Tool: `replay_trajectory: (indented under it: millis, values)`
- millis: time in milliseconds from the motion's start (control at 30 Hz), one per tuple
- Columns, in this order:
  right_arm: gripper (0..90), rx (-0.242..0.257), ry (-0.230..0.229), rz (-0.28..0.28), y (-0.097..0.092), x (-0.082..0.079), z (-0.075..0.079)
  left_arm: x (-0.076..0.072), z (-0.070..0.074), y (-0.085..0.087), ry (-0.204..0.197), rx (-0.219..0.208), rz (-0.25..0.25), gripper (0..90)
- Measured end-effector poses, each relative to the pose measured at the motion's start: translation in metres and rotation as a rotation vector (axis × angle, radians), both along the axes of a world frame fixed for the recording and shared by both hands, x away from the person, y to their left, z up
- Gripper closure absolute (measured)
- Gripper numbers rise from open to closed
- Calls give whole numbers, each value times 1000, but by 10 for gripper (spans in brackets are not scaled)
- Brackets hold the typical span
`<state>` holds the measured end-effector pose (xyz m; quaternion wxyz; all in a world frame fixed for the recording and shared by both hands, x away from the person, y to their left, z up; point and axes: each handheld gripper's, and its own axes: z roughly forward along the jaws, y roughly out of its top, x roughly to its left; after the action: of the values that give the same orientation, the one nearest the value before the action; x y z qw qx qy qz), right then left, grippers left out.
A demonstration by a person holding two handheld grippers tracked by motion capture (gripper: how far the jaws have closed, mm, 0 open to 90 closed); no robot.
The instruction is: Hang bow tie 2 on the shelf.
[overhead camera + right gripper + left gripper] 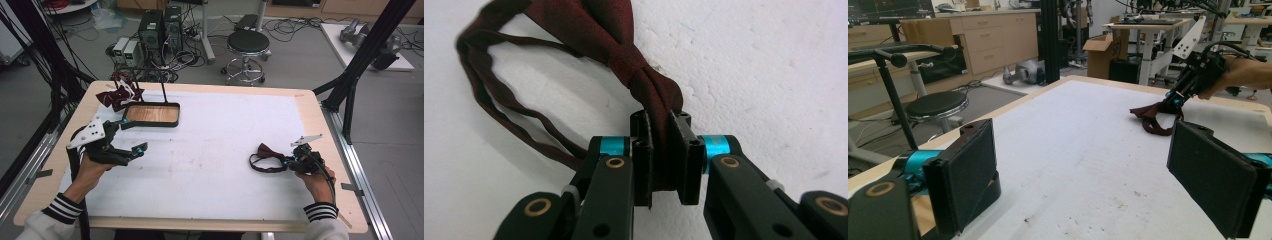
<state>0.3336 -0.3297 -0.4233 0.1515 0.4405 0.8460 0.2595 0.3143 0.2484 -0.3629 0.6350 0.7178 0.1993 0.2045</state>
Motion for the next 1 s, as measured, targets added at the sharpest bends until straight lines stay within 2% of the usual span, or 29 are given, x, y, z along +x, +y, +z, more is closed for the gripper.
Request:
replay_trajectory:
  millis: [167, 533, 667, 1000]
  values:
    - [810, 19, -32, 16, 1, -3, 4, 0, 0, -1, 2, 1, -4, 128]
    - [810, 116, -119, 80, 16, -13, 18, -1, 3, -2, -9, 8, -3, 128]
    - [810, 155, -152, 105, 23, -16, 25, -1, 5, -3, -11, 8, -3, 128]
    - [810, 202, -217, 180, 45, -18, 42, -1, 7, -6, -14, 22, -19, 128]
